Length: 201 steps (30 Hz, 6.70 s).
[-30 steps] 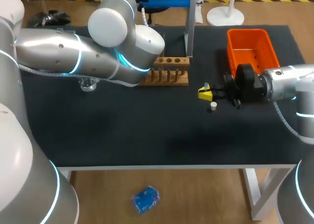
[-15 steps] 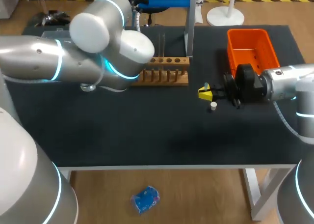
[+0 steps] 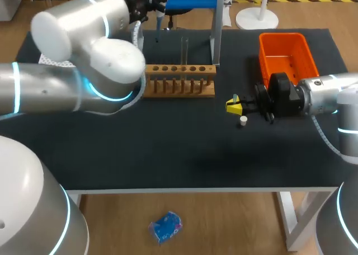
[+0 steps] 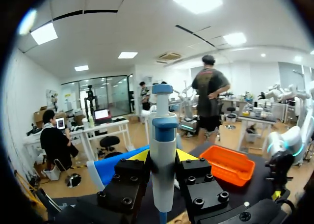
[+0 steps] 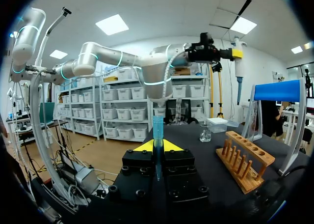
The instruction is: Invert the test tube, pick up the pipette, mount the tip to pipette, aspirate from beaker and dispense into the tube, eject the tip, return the pipette, and cap with the stopper.
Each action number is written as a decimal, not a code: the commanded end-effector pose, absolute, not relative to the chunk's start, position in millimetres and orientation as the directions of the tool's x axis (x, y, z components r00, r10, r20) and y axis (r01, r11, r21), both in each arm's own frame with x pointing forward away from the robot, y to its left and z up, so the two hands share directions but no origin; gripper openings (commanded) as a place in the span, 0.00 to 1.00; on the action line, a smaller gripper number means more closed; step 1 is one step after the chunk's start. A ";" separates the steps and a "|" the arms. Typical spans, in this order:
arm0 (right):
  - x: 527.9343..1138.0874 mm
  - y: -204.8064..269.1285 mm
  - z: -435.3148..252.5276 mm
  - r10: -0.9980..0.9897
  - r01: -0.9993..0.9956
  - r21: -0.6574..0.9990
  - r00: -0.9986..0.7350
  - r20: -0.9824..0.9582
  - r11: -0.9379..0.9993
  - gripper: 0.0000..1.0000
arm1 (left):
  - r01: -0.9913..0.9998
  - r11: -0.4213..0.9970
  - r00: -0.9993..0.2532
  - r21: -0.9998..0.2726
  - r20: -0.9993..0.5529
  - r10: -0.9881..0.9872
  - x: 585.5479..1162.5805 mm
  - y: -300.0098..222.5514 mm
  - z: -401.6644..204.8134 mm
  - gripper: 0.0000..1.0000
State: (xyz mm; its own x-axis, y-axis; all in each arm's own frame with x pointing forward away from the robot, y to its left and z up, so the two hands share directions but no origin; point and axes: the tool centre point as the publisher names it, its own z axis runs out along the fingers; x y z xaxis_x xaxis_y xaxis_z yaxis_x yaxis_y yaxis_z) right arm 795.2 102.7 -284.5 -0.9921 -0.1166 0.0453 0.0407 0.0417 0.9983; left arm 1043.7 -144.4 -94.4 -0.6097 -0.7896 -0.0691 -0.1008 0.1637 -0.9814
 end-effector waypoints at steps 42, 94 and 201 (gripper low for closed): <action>794.9 102.3 -283.9 -0.117 0.040 0.998 -0.992 0.045 0.044 0.00 | 0.023 0.089 -0.984 -0.996 -0.038 -0.174 875.0 -213.1 -47.9 0.00; 794.9 102.3 -283.9 -0.117 0.040 0.998 -0.992 0.045 0.044 0.00 | 0.046 0.083 -0.999 -0.995 -0.048 -0.021 831.8 -239.0 -35.1 0.00; 841.8 206.1 -236.1 -0.121 -0.119 0.988 -0.984 -0.130 -0.095 0.00 | 0.049 0.082 -0.999 -0.995 -0.051 -0.014 829.9 -241.0 -36.4 0.00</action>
State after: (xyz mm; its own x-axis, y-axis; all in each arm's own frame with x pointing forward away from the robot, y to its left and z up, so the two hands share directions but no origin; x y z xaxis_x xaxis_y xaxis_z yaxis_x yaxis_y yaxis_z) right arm 843.3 206.9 -238.0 -0.9837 -0.1251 -0.1292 -0.1174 -0.0973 0.9883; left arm 830.2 -241.1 -36.4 -0.9987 -0.0125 -0.0496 0.0484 0.0824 -0.9954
